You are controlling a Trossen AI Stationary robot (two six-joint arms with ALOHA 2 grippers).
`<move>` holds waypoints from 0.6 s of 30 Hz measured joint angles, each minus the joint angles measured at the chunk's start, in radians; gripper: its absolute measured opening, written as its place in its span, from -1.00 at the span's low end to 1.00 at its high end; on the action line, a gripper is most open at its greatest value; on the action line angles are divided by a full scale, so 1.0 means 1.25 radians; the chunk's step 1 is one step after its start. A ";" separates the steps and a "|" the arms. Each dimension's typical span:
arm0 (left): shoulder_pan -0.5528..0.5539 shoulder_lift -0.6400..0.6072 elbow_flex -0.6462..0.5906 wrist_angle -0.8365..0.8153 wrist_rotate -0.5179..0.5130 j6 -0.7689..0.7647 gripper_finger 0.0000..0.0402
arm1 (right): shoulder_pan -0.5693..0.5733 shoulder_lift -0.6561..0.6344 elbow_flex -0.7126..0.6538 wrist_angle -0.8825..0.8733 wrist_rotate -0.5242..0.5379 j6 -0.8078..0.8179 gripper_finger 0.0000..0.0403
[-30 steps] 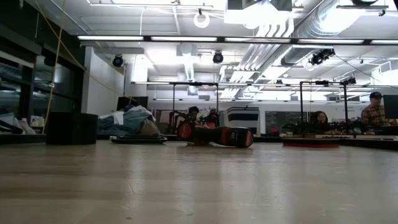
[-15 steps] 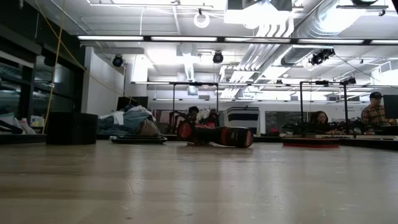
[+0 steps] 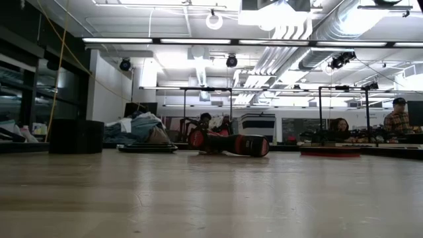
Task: Coil cords
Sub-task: Coil the white cable wire into the black spool
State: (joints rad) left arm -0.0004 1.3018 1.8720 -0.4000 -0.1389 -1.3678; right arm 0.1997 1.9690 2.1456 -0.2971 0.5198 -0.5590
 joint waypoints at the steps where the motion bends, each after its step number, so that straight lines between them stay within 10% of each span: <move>1: -0.006 0.000 0.002 -0.011 0.000 0.000 -1.00 | -0.001 0.000 0.000 0.017 0.000 0.000 -1.00; 18: -0.042 -0.012 0.003 -0.088 -0.037 0.098 -1.00 | -0.006 -0.001 0.000 0.165 0.022 -0.017 -1.00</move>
State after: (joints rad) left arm -0.0531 1.2868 1.8763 -0.5095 -0.1854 -1.2457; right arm 0.1918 1.9682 2.1456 -0.0911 0.5466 -0.5808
